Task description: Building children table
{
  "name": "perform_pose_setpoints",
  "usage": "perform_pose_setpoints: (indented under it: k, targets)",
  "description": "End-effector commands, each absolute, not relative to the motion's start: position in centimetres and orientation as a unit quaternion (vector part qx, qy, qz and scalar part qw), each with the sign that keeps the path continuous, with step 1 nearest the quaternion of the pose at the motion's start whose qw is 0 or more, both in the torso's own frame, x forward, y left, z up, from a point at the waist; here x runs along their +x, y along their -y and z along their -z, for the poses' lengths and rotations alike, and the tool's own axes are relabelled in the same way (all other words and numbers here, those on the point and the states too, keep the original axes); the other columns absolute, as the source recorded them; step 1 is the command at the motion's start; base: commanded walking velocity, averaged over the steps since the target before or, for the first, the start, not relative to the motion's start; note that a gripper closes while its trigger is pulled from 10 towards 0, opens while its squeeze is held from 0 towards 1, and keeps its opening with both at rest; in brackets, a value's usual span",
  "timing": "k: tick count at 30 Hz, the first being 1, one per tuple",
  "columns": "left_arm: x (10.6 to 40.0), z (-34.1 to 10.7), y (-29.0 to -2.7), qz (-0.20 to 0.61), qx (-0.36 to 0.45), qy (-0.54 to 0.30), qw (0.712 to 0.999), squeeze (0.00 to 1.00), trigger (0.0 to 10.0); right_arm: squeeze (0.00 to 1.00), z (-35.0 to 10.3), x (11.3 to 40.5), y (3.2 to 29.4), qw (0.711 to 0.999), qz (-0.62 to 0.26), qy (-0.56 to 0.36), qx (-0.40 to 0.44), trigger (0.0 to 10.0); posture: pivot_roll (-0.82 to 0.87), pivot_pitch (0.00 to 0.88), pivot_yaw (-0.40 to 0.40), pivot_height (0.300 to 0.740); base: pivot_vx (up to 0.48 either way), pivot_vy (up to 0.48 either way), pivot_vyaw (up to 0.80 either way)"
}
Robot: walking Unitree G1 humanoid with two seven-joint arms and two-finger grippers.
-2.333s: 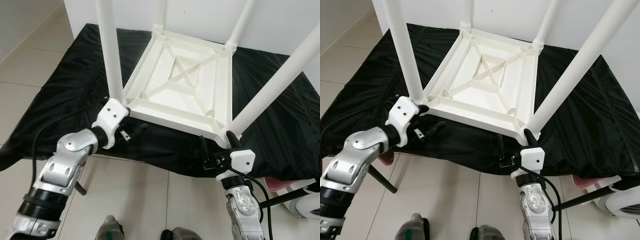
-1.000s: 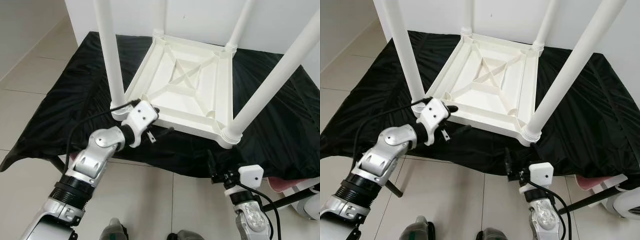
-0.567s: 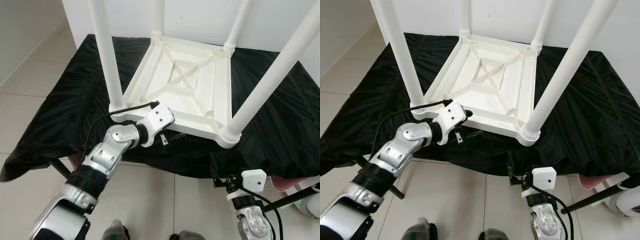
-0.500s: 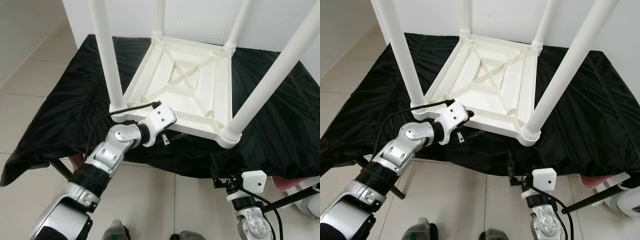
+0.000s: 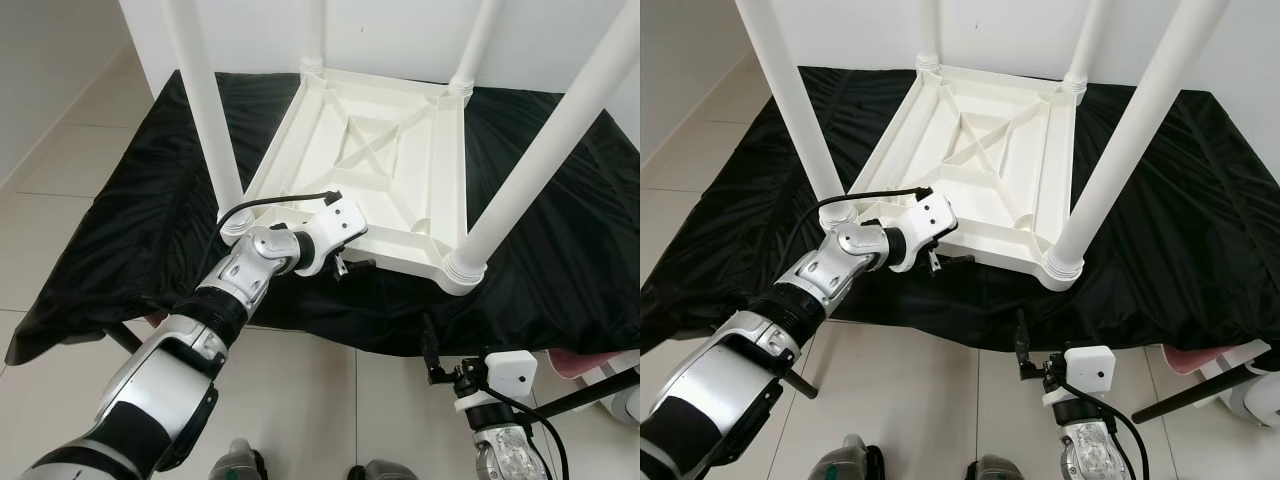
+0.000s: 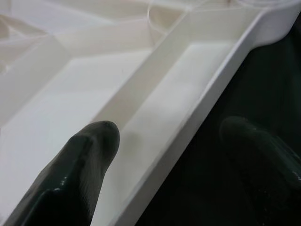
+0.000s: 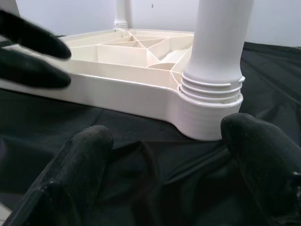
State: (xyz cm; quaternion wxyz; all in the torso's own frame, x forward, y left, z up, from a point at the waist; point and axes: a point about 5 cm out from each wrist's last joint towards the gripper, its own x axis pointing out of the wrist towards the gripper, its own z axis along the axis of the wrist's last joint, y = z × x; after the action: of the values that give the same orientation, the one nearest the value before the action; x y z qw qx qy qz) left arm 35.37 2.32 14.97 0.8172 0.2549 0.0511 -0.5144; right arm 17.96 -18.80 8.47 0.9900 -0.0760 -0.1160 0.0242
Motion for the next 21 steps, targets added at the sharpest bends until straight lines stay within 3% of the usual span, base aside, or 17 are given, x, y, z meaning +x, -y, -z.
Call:
perform_pose_setpoints:
  k: [1,21]
  targets:
    - [35.6,-14.6,-2.2,0.513,0.273,-0.057,0.812,0.00,10.0,0.00,-8.4,17.6,18.7,0.991,-0.016,0.111,-0.067,10.0,-0.15,0.092,0.079,0.740,0.000,0.000,0.00]
    - [35.4,-14.0,-0.2,0.557,0.303,-0.087,0.768,0.00,10.0,0.00,-8.1,16.6,18.3,0.993,0.006,0.101,-0.069,10.0,-0.17,0.108,0.131,0.740,0.000,0.000,0.00]
